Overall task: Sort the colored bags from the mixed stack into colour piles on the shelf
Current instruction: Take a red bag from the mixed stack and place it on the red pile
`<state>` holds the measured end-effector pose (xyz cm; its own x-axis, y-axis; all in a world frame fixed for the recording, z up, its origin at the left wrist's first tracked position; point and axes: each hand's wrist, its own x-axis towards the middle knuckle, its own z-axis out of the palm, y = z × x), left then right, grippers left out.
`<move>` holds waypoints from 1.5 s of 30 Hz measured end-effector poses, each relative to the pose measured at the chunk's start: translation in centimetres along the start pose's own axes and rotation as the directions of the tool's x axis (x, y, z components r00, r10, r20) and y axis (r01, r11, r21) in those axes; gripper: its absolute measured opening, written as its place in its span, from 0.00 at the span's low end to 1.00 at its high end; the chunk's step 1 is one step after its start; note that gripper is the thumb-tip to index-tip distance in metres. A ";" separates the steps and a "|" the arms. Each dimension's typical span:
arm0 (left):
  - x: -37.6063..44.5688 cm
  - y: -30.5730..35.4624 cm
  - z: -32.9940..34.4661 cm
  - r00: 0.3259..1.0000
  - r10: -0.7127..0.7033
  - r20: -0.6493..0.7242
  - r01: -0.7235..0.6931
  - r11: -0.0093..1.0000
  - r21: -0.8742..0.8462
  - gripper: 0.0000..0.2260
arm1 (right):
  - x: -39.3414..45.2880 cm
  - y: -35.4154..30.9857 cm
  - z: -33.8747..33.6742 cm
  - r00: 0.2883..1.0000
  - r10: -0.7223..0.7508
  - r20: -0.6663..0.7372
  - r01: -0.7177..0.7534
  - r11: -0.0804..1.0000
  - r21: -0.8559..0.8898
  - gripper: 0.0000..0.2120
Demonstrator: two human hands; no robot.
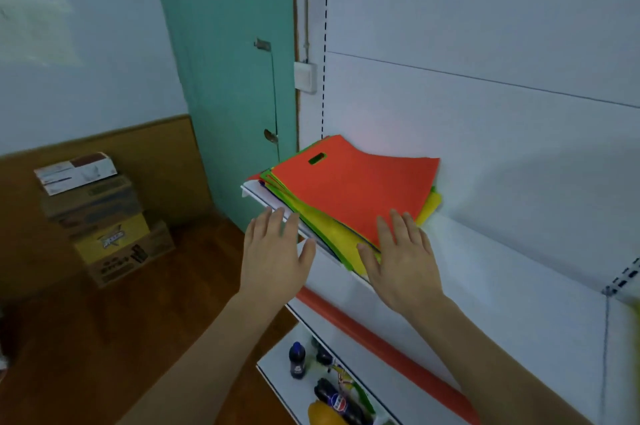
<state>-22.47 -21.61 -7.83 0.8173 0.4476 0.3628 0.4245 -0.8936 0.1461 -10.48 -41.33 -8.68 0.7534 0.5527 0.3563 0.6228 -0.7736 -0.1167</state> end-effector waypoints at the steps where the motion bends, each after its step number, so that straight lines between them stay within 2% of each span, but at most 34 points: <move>1: 1.5 -0.4 0.5 1.000 0.014 0.000 -0.014 1.000 -0.001 0.27 | 1.3 -0.2 0.6 1.000 0.010 -0.012 -0.010 1.000 -0.002 0.36; 6: 8.5 -1.6 2.6 0.994 0.102 0.033 -0.103 0.994 0.023 0.28 | 7.2 -0.8 3.3 0.990 0.129 0.058 -0.126 0.991 -0.045 0.35; 10: 13.5 -1.8 3.7 0.986 0.167 0.012 -0.168 0.985 0.042 0.29 | 11.2 -1.0 4.4 0.981 0.169 0.095 -0.159 0.981 -0.107 0.35; 13: 16.0 -2.4 4.8 0.983 0.149 0.105 -0.162 0.978 0.132 0.36 | 12.6 -1.1 4.8 0.963 0.218 0.157 -0.194 0.968 -0.158 0.34; 16: 16.8 -2.8 5.9 0.976 0.180 0.125 -0.202 0.960 0.192 0.40 | 12.6 -0.9 5.2 0.960 0.248 0.130 -0.225 0.959 -0.170 0.33; 20: 17.5 -2.8 6.3 0.942 0.316 0.114 -0.332 0.928 0.168 0.36 | 12.5 -0.9 5.2 0.944 0.311 0.112 -0.286 0.939 -0.191 0.29; 24: 17.4 -2.5 5.9 0.877 0.471 0.100 -0.476 0.879 0.033 0.29 | 11.6 -2.2 4.7 0.901 0.431 0.054 -0.405 0.878 -0.253 0.24; 28: 17.4 -2.7 5.6 0.885 0.451 0.117 -0.451 0.892 -0.023 0.21 | 9.9 -2.9 4.5 0.840 0.540 -0.053 -0.533 0.801 -0.275 0.19; 31: 17.2 -3.0 5.7 0.878 0.455 0.149 -0.456 0.890 -0.030 0.23 | 8.8 -3.8 4.3 0.763 0.641 -0.086 -0.633 0.713 -0.302 0.21; 34: 17.1 -2.9 5.8 0.844 0.517 0.144 -0.515 0.856 -0.050 0.23 | 8.3 -4.2 4.2 0.671 0.738 -0.069 -0.717 0.622 -0.316 0.27; 36: 16.8 -2.6 6.0 0.817 0.562 0.127 -0.554 0.827 -0.094 0.23 | 7.9 -4.1 4.0 0.607 0.793 -0.048 -0.773 0.576 -0.265 0.32; 39: 16.8 -2.4 6.3 0.799 0.592 0.108 -0.571 0.803 -0.173 0.27 | 7.6 -3.1 3.3 0.514 0.857 -0.024 -0.855 0.510 -0.091 0.36; 43: 17.2 -2.6 6.6 0.771 0.627 0.111 -0.589 0.769 -0.248 0.34 | 7.3 -1.0 1.8 0.487 0.872 -0.048 -0.854 0.487 0.186 0.33; 45: 17.5 -2.8 6.7 0.769 0.635 0.077 -0.594 0.753 -0.284 0.34 | 7.2 0.0 1.3 0.453 0.891 -0.017 -0.843 0.434 0.317 0.34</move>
<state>-6.71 -11.03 -8.06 0.9277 -0.2209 0.3010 -0.2765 -0.9482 0.1562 -4.81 -37.01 -7.31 0.8926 -0.4448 0.0734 -0.2976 -0.7036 -0.6453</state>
